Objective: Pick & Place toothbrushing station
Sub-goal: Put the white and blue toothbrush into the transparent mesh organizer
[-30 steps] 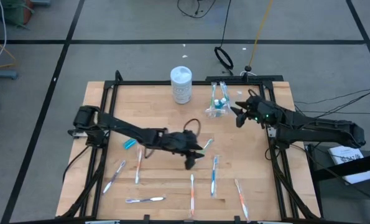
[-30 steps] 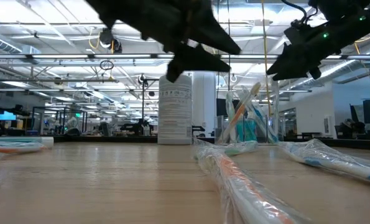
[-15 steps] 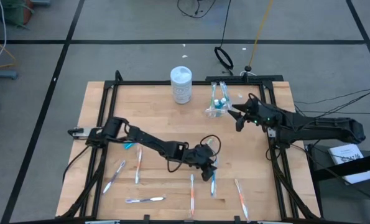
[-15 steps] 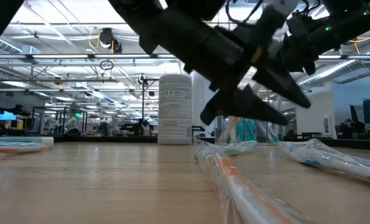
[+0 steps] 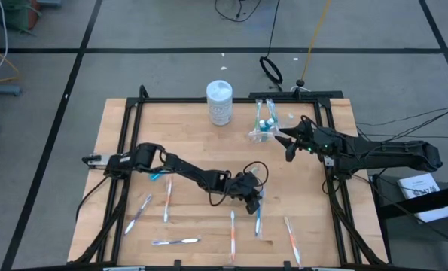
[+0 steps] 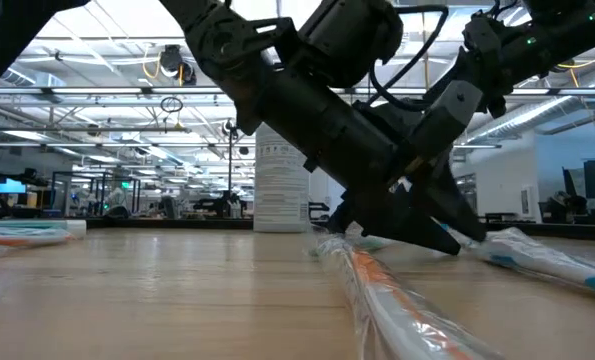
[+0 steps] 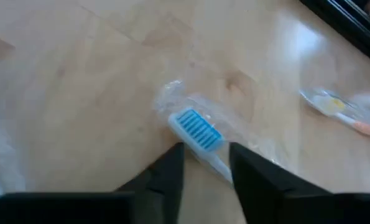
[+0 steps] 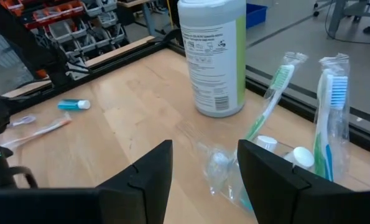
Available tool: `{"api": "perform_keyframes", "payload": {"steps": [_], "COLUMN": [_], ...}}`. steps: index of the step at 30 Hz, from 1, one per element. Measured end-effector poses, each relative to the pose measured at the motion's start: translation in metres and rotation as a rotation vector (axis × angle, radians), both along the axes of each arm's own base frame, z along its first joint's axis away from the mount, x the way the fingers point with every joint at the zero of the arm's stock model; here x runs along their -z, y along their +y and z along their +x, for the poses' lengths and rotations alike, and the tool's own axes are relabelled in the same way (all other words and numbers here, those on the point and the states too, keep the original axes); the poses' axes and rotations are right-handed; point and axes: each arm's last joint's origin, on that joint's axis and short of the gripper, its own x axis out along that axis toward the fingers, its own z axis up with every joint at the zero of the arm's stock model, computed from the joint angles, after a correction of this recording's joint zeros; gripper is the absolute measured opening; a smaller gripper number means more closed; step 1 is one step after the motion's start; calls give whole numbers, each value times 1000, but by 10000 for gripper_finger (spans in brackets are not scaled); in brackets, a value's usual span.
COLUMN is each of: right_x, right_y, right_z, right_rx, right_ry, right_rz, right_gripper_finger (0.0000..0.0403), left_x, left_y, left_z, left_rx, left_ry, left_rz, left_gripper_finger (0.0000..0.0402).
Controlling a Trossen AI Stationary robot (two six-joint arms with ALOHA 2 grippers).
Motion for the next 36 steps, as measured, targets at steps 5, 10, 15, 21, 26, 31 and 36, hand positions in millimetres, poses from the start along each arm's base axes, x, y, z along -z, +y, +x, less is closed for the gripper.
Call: {"api": "perform_keyframes", "payload": {"steps": [5, 10, 15, 21, 26, 31, 36], "right_x": [0, 0, 0, 1, -3, -6, -15], "right_y": [0, 0, 0, 0, 1, 6, 15], "right_z": [0, 0, 0, 0, -2, -4, 3], "right_rx": [-2, -2, -4, -22, -20, -66, -151], "right_ry": [6, 6, 5, 38, 6, -9, -159], "right_rz": [-5, -5, -5, -58, -57, -85, -45], "right_gripper_finger": [172, 172, 172, 172, 171, 171, 171], "left_x": [1, -2, -35, -85, -130, -167, -196], "left_y": [10, 13, 13, 16, 18, 18, 21], "left_z": [1, 1, 0, -16, -43, -70, -93], "left_rx": [-4, 26, 60, 113, 83, 0, -71], "left_ry": [12, 10, -64, -58, 9, 52, 67], "left_rz": [11, -2, 49, 150, 298, 473, 621], "left_gripper_finger": [28, 11, 5, 2, 2, 1, 1]}}
